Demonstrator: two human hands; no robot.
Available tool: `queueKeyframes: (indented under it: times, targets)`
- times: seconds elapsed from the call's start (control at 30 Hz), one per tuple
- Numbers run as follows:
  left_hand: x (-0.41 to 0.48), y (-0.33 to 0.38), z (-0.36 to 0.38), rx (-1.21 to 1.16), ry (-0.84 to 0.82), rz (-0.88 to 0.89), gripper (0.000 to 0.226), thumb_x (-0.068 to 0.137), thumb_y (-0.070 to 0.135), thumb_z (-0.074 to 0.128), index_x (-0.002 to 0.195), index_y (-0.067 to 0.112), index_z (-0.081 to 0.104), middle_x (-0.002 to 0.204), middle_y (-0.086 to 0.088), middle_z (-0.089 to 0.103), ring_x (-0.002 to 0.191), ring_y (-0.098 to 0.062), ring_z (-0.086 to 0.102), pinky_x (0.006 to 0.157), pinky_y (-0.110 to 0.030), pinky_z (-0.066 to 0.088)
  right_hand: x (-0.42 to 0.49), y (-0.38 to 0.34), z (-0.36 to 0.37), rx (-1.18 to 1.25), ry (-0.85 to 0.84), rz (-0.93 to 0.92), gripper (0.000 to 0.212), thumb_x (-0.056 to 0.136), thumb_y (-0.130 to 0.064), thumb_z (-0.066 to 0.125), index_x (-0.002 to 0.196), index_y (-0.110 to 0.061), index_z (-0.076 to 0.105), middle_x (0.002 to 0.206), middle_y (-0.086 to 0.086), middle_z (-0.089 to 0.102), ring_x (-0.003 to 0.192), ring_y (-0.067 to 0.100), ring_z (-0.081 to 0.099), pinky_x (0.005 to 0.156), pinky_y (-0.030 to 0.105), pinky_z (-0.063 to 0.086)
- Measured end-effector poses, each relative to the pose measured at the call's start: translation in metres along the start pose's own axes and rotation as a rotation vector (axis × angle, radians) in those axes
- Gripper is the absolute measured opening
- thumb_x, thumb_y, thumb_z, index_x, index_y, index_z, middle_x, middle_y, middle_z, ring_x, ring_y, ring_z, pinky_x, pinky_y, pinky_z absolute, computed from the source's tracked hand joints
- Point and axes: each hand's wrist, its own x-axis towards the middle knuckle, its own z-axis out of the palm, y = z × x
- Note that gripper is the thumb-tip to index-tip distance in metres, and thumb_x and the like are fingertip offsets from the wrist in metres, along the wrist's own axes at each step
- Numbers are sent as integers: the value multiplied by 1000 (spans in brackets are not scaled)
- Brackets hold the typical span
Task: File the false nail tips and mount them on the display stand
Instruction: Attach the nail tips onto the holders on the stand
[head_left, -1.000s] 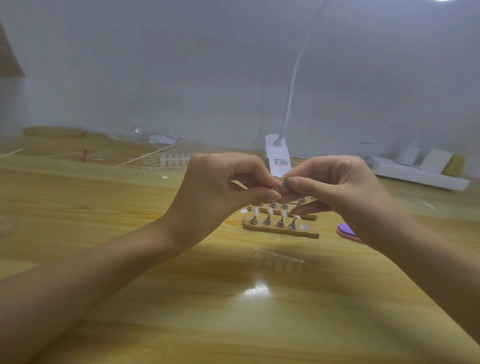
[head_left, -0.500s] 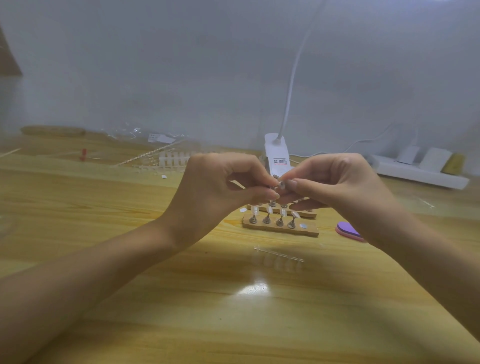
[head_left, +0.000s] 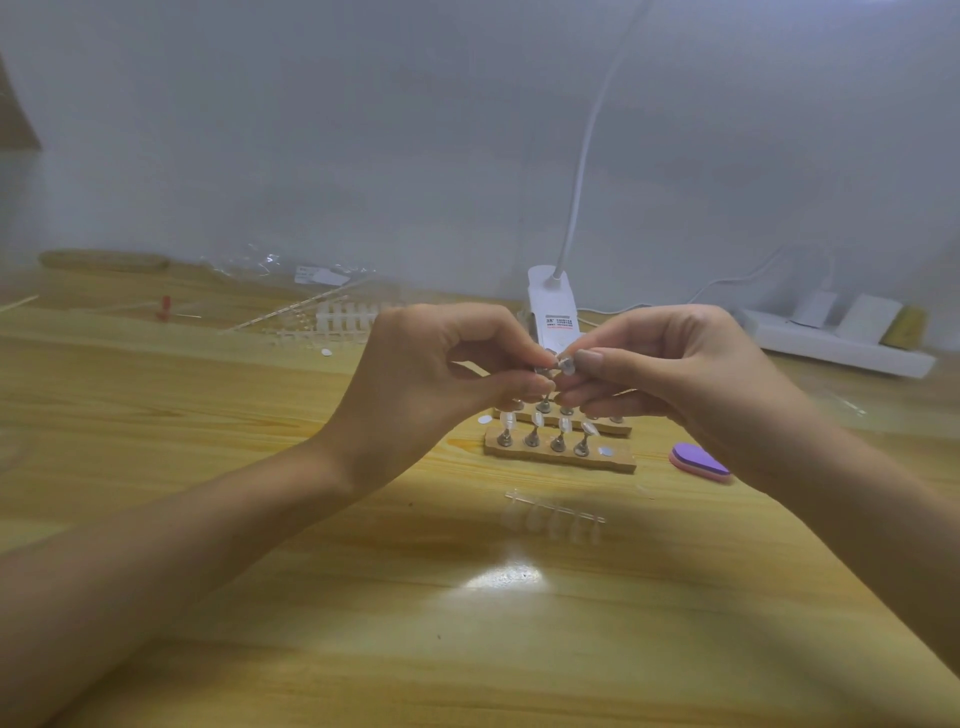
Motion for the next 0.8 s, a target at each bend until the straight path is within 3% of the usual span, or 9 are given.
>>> queueKeyframes:
  times: [0.2,0.6,0.8]
  targets:
    - [-1,-2,0,8,-8,-17,16,75,15,79,88,6,75,82,-1,75,77,-17,74,65,-33,61,0,0,-1,-34,-13,7,14,75,-20,75,85,-10,79,85,12,77,80,23,76,65,20,58]
    - [-6,-5,4,43,-13,-41,10,84,16,76,93,12,72,85,7,73,75,-13,74,59,-30,59,-1,-5,-1,-85,-35,24,12,74,-21,76,81,-11,77,84,11,77,79,21,76,60,23,59]
    - [-7,-4,6,44,-22,-31,6,87,18,73,92,20,70,91,8,71,77,-14,73,56,-23,55,-2,-9,-1,-89,-71,33,8,68,-25,78,75,-21,79,81,8,77,78,20,76,56,20,57]
